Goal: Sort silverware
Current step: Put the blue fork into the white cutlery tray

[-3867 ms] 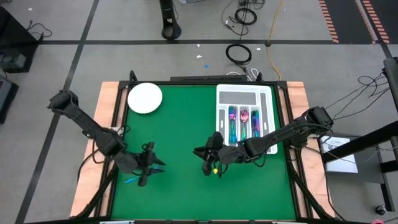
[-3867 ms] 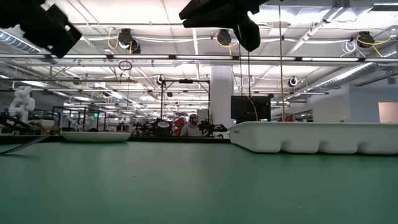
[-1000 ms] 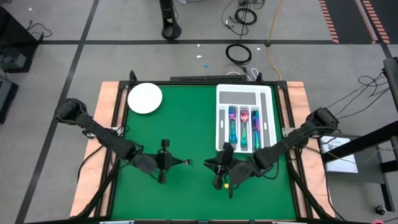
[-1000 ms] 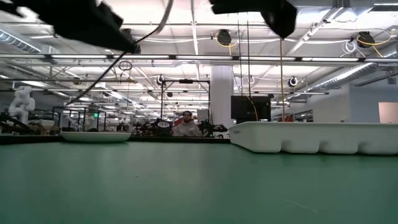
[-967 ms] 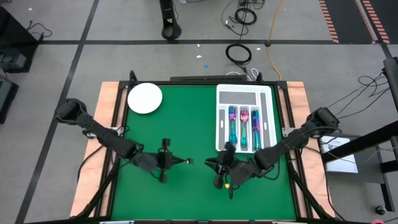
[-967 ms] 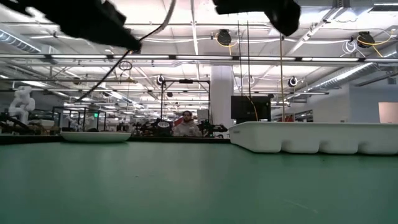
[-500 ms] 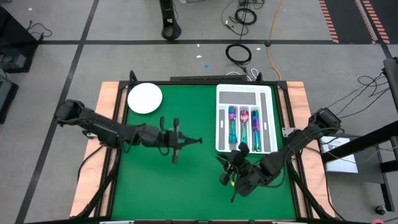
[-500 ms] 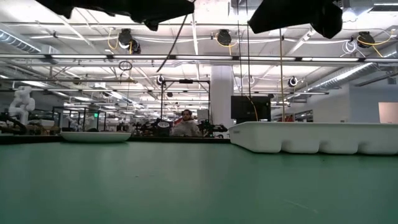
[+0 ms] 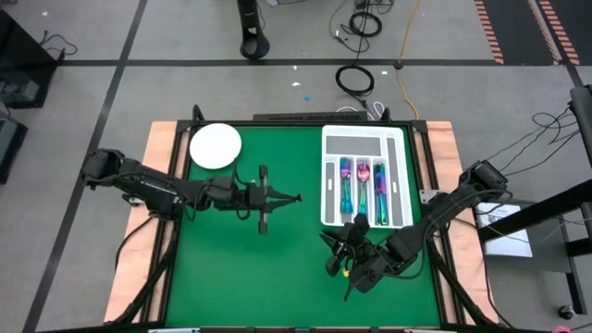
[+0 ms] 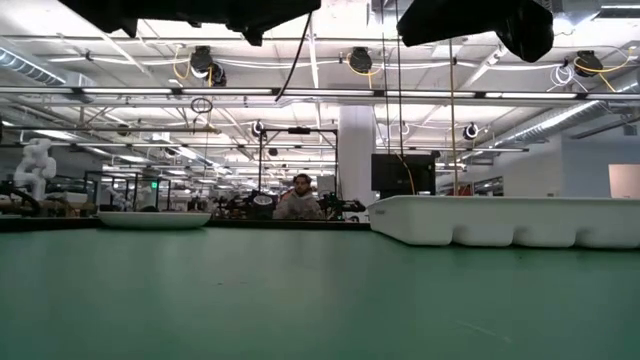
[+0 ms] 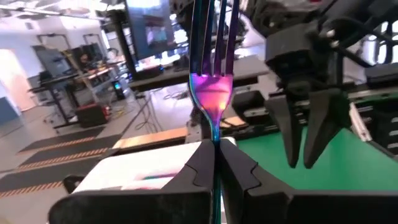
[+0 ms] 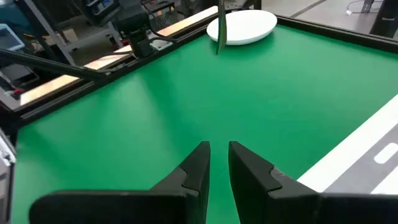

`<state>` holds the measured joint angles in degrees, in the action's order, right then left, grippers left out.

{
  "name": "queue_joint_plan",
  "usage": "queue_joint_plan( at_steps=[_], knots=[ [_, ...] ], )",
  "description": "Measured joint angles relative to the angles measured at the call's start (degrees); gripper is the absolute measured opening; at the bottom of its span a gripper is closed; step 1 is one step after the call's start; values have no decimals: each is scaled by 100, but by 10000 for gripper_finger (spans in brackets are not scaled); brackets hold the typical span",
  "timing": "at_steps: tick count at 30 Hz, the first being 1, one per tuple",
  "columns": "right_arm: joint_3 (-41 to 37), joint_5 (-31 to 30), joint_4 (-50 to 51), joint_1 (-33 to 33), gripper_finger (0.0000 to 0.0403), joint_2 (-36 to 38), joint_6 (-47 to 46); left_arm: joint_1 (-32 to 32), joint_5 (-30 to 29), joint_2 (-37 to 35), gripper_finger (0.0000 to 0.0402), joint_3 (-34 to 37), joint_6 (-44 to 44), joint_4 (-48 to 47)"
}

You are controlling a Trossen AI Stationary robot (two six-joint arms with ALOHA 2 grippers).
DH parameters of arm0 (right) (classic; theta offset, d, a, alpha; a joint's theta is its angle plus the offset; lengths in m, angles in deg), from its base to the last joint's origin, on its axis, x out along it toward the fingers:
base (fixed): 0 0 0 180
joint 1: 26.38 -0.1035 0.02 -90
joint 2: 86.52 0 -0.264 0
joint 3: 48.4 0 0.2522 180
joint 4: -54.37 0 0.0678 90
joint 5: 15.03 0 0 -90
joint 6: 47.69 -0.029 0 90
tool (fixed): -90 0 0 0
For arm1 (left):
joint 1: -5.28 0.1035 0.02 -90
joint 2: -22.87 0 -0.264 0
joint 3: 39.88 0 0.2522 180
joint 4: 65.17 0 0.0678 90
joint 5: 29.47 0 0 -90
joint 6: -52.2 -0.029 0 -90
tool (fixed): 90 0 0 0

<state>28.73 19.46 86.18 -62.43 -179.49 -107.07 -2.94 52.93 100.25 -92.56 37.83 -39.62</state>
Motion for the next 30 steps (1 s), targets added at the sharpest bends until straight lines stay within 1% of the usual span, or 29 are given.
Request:
queue_joint_plan(
  at_steps=[4,5,8,11,12,14,17,19,22,25,27,30],
  knots=[
    [0,-44,-84,-2,47,-2,2,-1,357,0,6,0,4,324],
    [0,-238,-141,-37,47,-6,3,-7,429,0,6,0,25,441],
    [0,-1264,-551,-257,47,-95,186,-85,515,51,6,-2,44,724],
    [4,-2160,-808,-559,47,-171,361,-174,371,65,6,-2,32,830],
    [4,-2392,-805,-635,47,-197,303,-199,285,63,6,-2,12,878],
    [4,-2656,-807,-699,47,-282,56,-258,102,63,6,-2,-35,935],
    [4,-2656,-812,-610,47,-425,-325,-384,-163,67,6,-2,-111,1101],
    [4,-2456,-849,-488,47,-495,-331,-441,-327,112,6,-7,-155,1204],
    [2,-2220,-846,-381,47,-574,-254,-493,-597,129,6,-7,-306,1102],
    [2,-2207,-884,-366,47,-577,-227,-493,-657,127,6,-7,-261,1136],
    [2,-2202,-1079,-375,47,-577,95,-493,-723,127,6,-7,-251,1128],
    [2,-2174,-1583,-429,47,-577,912,-495,-922,174,6,-7,-247,1160]
  ],
)
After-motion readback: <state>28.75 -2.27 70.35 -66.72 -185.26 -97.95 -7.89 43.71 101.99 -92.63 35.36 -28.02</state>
